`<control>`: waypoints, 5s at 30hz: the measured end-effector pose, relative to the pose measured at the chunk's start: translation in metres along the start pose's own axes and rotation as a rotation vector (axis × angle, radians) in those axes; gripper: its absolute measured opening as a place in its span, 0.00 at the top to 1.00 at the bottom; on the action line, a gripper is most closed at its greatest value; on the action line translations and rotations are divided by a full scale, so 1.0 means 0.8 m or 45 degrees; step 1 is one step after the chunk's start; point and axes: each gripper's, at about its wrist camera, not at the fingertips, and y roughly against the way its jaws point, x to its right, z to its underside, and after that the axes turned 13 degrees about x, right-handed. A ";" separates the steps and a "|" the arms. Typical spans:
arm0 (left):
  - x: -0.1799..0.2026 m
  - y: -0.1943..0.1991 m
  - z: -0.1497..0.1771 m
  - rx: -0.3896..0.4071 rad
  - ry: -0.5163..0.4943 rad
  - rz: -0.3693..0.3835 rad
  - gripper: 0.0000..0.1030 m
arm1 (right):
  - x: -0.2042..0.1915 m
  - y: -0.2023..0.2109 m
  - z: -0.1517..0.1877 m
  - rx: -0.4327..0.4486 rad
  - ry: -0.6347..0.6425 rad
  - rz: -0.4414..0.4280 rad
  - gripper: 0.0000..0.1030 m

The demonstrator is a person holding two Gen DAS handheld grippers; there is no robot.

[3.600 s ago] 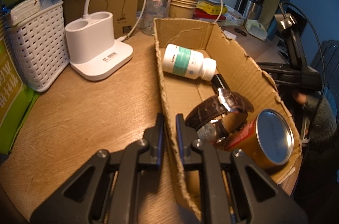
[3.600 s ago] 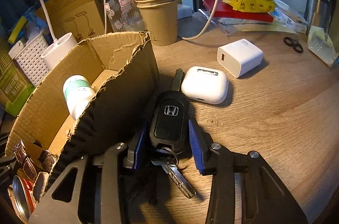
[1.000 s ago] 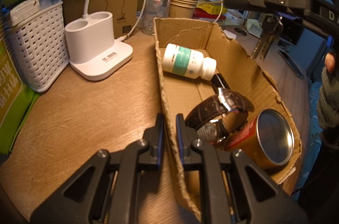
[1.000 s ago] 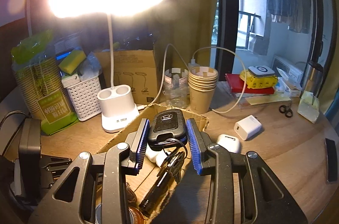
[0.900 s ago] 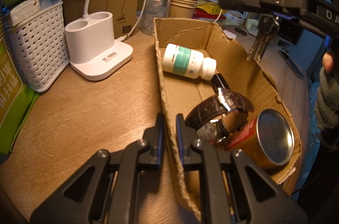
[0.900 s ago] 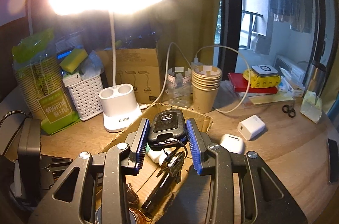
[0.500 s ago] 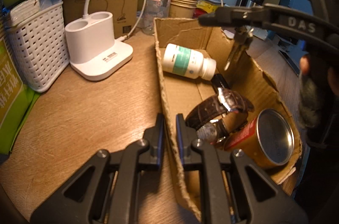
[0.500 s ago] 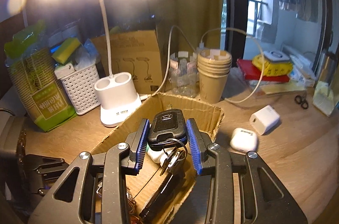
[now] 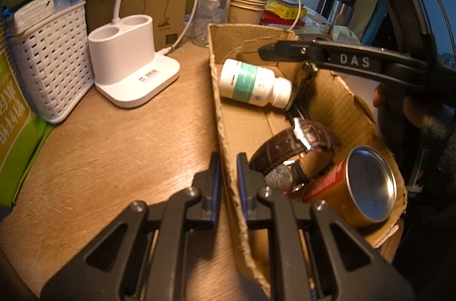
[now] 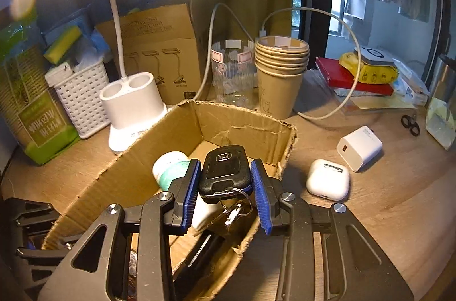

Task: Organize rigid objects
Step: 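Lower the keys into the box and open the right gripper, then move the right gripper to the white earbuds case on the table, then close the right gripper on the earbuds case and carry it over the box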

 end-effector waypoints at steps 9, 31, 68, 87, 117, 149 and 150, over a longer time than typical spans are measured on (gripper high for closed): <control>0.000 0.000 0.000 0.001 -0.001 0.000 0.88 | -0.008 -0.003 0.006 -0.032 0.113 0.056 0.63; 0.000 0.000 -0.001 0.001 -0.002 -0.002 0.88 | 0.004 0.027 -0.003 0.016 0.075 0.090 0.61; 0.000 0.000 -0.002 0.000 -0.003 -0.002 0.88 | 0.108 0.000 0.027 -0.046 -0.118 0.298 0.36; -0.003 0.000 0.000 0.001 -0.005 -0.008 0.88 | 0.124 -0.052 0.031 -0.138 -0.124 0.283 0.36; -0.002 0.000 0.000 0.001 -0.006 -0.010 0.88 | 0.122 -0.034 0.027 -0.098 -0.130 0.294 0.41; -0.002 0.000 0.000 0.001 -0.006 -0.012 0.88 | 0.003 0.077 0.008 0.108 -0.014 0.135 0.41; -0.002 0.000 0.000 0.001 -0.006 -0.012 0.88 | -0.001 0.077 0.008 0.108 -0.004 0.137 0.41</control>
